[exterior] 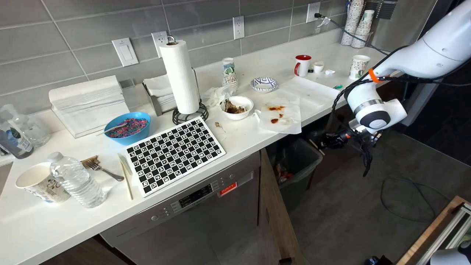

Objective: Throw the straw into the bin

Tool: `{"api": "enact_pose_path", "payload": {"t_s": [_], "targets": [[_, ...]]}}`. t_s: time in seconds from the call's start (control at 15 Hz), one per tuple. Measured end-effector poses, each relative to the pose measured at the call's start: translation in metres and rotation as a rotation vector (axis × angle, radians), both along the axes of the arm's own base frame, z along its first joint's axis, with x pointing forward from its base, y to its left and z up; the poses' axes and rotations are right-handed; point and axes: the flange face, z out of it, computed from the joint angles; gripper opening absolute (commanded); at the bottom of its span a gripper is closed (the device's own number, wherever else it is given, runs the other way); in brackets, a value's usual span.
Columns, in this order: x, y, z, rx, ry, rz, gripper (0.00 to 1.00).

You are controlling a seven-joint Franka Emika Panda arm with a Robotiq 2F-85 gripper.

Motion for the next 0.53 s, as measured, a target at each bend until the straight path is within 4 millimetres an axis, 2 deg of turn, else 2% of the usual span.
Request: {"api": "enact_pose_path", "payload": {"t_s": [0.27,0.53], "targets": [[0.000,0.003,-0.022,0.102,-0.028,-0.004,0.01],[0.013,0.006,-0.041,0.167,-0.054,0.020,0.01]]}}
